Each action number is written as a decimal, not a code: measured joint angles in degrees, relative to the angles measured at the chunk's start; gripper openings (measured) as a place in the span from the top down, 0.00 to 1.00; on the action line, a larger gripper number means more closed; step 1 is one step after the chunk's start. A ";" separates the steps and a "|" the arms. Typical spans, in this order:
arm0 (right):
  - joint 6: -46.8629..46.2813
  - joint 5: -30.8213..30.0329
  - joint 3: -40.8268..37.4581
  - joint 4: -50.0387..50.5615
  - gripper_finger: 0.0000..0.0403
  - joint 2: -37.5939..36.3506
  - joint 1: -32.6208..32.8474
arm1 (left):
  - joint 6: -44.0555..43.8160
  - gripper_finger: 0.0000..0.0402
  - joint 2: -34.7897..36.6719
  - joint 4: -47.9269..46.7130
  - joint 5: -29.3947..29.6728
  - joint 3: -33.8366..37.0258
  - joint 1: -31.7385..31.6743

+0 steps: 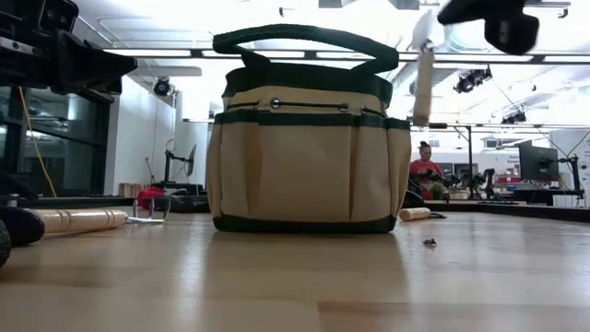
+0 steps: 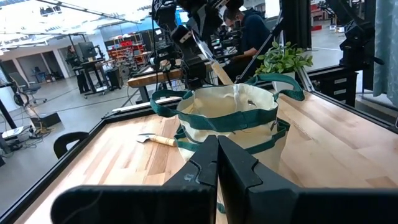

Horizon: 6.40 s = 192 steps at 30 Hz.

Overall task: Pick & Place Garden tools in Gardening bag
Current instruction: Put the brown trowel into the gardening bag

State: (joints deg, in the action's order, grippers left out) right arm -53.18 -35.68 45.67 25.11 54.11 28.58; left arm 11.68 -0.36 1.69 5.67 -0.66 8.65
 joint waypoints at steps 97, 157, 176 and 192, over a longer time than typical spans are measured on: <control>14.01 -19.42 -0.02 -27.94 0.99 17.60 -2.94 | 0.00 1.00 0.02 0.00 -0.23 0.02 0.01; 3.36 -34.98 -0.04 -32.71 0.99 26.25 -1.29 | 0.00 1.00 0.00 0.00 -0.22 0.02 0.02; 3.33 -30.97 -0.04 -32.76 0.99 28.79 0.08 | 0.00 1.00 0.02 0.00 -0.22 0.00 0.00; 5.39 -28.49 -0.04 -25.86 0.99 28.39 4.86 | 0.00 1.00 0.00 0.00 -0.17 0.02 0.00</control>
State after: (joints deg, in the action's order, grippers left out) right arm -47.79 -64.17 45.63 -0.75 82.50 33.45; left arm 11.68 -0.36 1.69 5.50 -0.64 8.65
